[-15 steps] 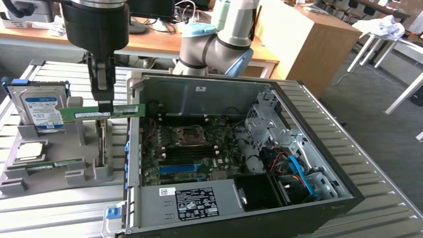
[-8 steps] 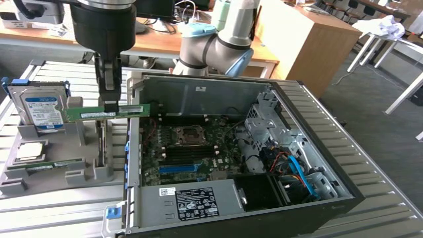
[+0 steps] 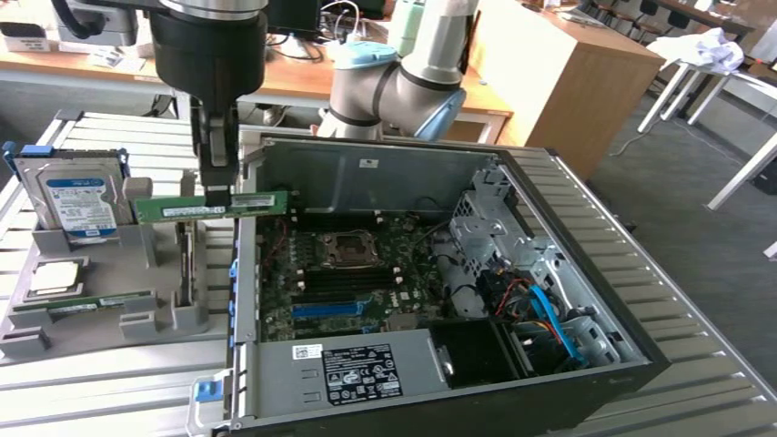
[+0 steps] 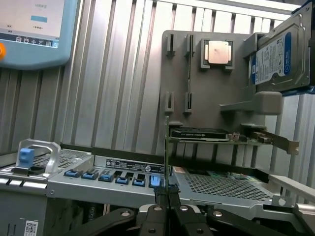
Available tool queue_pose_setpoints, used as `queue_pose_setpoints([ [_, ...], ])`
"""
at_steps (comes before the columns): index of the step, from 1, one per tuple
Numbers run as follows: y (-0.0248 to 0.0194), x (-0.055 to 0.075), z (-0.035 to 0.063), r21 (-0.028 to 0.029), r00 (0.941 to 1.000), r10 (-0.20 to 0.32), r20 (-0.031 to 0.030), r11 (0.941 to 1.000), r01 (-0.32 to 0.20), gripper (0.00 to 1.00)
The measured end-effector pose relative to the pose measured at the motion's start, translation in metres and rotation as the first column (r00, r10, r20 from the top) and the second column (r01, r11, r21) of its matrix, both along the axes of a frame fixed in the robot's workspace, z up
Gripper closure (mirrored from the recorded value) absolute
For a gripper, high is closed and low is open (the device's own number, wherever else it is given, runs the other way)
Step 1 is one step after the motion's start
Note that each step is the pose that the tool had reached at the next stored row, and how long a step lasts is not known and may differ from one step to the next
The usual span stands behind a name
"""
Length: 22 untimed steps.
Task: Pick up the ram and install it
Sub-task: 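Pick up the ram and move it above insertion slot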
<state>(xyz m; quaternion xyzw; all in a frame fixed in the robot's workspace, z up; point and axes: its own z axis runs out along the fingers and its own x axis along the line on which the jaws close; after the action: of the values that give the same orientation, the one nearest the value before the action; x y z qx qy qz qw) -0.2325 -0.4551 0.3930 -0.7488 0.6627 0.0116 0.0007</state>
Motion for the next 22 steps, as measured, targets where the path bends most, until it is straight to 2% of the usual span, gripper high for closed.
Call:
queue_pose_setpoints([
  [22, 0.0, 0.034, 0.0, 0.0, 1.0, 0.0, -0.0001, 1.0, 0.0, 0.88],
])
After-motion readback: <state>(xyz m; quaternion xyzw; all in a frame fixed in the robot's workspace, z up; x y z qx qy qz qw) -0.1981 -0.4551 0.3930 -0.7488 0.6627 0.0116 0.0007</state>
